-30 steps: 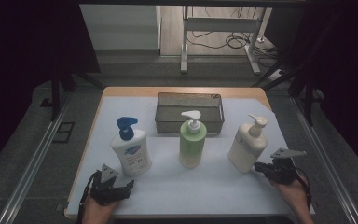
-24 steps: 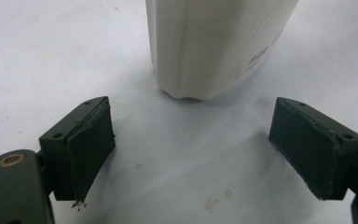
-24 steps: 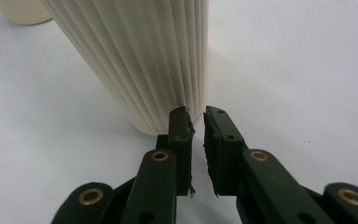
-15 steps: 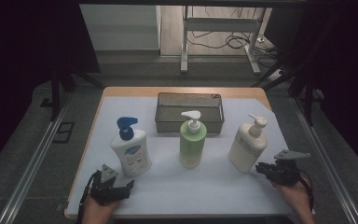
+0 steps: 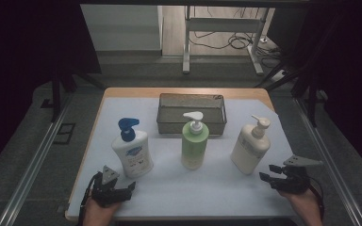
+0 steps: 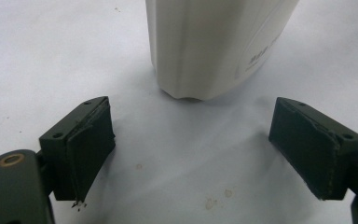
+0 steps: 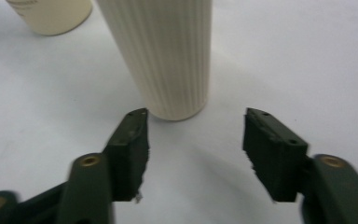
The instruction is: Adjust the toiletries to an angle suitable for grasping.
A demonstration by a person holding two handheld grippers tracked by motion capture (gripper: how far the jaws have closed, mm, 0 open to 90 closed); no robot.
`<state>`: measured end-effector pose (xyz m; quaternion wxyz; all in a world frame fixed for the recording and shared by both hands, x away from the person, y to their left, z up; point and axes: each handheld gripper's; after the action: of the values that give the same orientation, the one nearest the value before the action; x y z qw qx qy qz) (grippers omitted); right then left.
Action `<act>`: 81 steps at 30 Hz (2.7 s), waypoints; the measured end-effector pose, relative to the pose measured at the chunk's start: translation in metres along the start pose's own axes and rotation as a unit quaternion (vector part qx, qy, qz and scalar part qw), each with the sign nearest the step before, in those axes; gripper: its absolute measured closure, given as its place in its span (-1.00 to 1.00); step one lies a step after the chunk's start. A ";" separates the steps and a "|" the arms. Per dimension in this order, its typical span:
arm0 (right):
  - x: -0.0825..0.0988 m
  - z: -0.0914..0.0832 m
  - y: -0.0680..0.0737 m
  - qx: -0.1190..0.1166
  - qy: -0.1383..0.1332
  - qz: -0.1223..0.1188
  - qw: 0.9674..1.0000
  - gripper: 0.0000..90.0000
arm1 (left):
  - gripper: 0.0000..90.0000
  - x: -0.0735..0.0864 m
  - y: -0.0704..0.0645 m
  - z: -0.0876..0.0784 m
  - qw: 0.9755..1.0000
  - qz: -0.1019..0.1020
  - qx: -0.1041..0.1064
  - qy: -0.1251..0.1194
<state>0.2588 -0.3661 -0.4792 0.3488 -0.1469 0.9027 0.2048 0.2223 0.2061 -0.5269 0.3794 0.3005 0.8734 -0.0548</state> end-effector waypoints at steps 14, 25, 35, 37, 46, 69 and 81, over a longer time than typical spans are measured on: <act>-0.006 -0.004 0.022 0.006 0.000 -0.027 1.000 -0.55 | -0.70 0.000 0.000 0.000 1.000 0.000 0.000 0.000; -0.017 -0.008 0.037 -0.001 -0.012 -0.047 0.999 -0.67 | -0.70 0.000 0.000 0.000 1.000 0.000 0.000 0.000; -0.035 -0.009 0.045 -0.007 -0.026 -0.049 0.998 -0.70 | -0.70 0.000 0.000 0.000 1.000 0.000 0.001 0.000; -0.039 -0.009 0.046 -0.006 -0.030 -0.050 0.998 -0.70 | -0.70 0.000 0.000 0.000 1.000 0.000 0.001 0.000; -0.053 -0.004 0.047 -0.003 -0.044 -0.040 0.998 -0.70 | -0.70 0.000 0.000 0.000 1.000 0.000 0.001 0.000; -0.079 0.013 0.060 0.028 -0.067 -0.008 0.997 -0.52 | -0.70 0.000 0.000 0.000 1.000 0.001 0.001 0.001; -0.082 0.012 0.058 0.040 -0.076 -0.018 0.996 -0.23 | -0.70 0.000 0.000 0.000 1.000 -0.001 0.001 0.000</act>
<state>0.3006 -0.2994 -0.4156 0.4258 -0.1333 0.8782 0.1725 0.2225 0.2062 -0.5268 0.3792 0.3001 0.8735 -0.0555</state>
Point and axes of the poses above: each handheld gripper's, and its own axes: z roughly forward along the jaws, x roughly out of its underside, y roughly to its left, and after that the axes turned 13 degrees about z, right-handed
